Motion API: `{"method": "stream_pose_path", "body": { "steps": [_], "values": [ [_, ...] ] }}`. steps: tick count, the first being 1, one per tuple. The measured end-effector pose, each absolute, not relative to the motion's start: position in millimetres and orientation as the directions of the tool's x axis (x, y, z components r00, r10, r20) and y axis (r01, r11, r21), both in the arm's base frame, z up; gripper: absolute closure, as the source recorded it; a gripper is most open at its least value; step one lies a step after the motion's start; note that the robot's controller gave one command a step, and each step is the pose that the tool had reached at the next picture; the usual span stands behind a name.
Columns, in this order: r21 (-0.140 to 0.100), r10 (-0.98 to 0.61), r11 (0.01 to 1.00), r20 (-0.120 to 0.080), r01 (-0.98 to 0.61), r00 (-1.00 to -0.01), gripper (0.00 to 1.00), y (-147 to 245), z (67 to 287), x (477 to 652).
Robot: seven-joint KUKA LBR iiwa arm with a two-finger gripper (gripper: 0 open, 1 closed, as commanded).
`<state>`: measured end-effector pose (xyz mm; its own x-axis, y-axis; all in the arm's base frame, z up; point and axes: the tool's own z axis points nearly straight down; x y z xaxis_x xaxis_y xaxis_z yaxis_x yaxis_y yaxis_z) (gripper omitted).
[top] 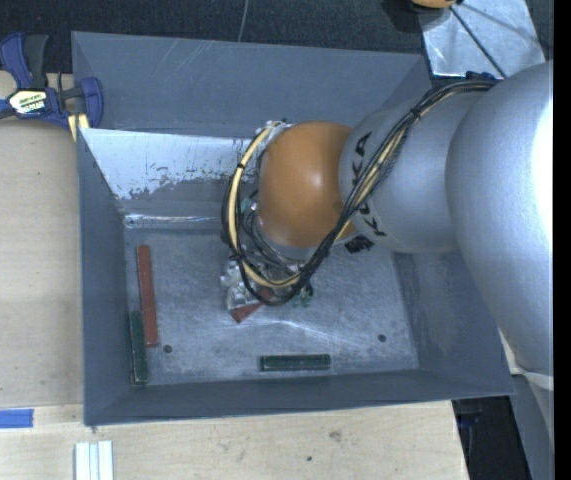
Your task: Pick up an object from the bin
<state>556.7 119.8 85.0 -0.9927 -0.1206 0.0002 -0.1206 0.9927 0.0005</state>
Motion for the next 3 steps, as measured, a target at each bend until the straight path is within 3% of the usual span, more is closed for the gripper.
{"method": "stream_pose_path", "body": {
  "steps": [1, 2, 3],
  "values": [
    [0.0, -0.12, 0.993, 0.0, -0.12, -0.993, 0.0, 120, 85, 556.7],
    [0.0, -0.12, 0.993, 0.0, -0.12, -0.993, 0.0, 120, 85, 556.7],
    [0.004, -0.221, 0.975, -0.024, -0.222, -0.975, 1.0, 50, 78, 570.3]
  ]
}}
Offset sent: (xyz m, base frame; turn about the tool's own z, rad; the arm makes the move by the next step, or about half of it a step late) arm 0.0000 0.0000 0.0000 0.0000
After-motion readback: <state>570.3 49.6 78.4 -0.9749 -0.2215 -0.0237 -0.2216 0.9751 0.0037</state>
